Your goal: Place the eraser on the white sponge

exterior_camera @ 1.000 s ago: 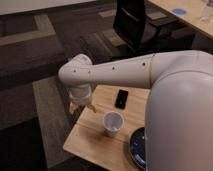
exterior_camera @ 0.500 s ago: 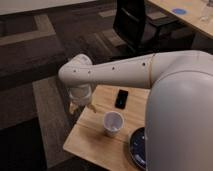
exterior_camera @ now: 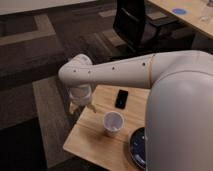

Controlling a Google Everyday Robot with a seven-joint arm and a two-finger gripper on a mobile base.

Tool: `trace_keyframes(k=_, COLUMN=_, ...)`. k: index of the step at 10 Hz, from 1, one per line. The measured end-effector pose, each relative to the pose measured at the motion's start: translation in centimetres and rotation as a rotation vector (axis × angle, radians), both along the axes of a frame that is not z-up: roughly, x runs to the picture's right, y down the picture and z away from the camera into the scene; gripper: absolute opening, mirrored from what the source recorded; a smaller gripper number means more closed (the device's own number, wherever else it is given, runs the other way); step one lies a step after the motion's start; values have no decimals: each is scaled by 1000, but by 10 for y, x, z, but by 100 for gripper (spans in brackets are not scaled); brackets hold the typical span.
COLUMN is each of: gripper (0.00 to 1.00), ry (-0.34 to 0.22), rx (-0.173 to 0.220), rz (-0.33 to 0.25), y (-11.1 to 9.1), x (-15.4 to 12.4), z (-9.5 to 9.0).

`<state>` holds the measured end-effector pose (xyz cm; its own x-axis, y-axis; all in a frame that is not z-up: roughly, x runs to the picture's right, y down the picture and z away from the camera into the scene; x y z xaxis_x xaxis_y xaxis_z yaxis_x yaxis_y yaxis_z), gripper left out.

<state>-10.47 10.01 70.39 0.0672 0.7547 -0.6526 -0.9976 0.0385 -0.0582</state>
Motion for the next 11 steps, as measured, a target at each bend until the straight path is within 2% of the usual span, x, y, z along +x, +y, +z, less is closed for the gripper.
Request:
trace_keyframes(k=4, gripper=65, ry=36, rx=-26, rz=22, y=5, x=14, z=3)
trace_keyframes(k=8, gripper=65, ry=76, rx=-38, rz=33, y=-2, x=51, z=15)
trace_keyframes(k=11, gripper=65, ry=148, rx=-64, rz=43, y=-20, x=132, z=38)
